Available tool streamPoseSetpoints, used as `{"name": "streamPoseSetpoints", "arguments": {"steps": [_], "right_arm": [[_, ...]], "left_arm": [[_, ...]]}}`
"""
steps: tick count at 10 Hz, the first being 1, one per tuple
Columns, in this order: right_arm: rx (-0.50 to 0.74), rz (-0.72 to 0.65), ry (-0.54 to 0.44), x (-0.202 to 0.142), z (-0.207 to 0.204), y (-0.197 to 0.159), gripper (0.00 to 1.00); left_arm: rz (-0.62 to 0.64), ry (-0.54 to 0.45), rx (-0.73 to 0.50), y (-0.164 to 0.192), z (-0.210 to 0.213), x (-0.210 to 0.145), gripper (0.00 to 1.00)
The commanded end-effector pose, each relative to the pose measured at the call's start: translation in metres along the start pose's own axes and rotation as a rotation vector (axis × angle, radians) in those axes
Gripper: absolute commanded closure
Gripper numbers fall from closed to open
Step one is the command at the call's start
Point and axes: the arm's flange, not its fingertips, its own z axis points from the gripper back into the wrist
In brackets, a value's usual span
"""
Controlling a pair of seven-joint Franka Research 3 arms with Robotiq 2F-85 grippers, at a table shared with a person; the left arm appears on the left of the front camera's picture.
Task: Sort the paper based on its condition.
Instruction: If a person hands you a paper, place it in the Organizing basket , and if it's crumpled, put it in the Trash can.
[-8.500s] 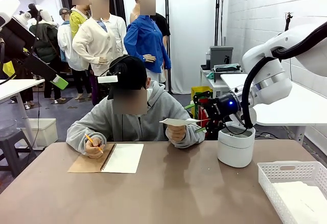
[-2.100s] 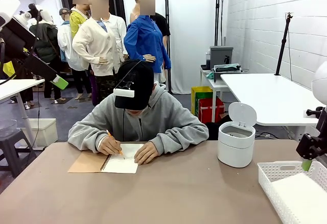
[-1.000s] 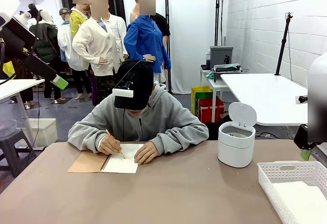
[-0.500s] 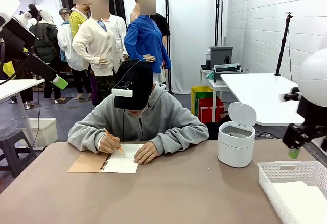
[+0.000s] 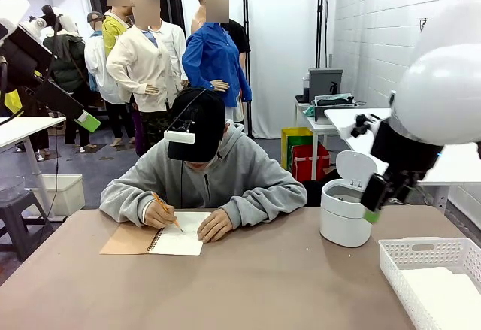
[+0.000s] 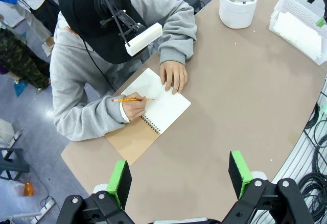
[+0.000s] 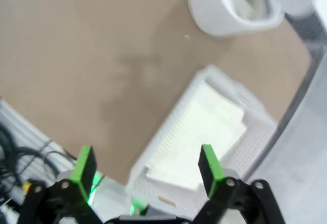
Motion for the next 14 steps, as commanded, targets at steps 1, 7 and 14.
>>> {"name": "streamPoseSetpoints", "arguments": {"steps": [1,7,14], "right_arm": [[0.124,0.116,-0.098,0.031,0.003,-0.002,0.00],[0.222,0.187,-0.305,0.106,0.047,0.026,0.00],[0.243,0.161,-0.435,0.147,0.087,0.033,0.00]], "left_arm": [[0.002,-0.004,-0.007,0.001,0.001,-0.001,0.00],[0.002,-0.004,-0.007,0.001,0.001,-0.001,0.00],[0.002,-0.004,-0.007,0.001,0.001,-0.001,0.00]]}}
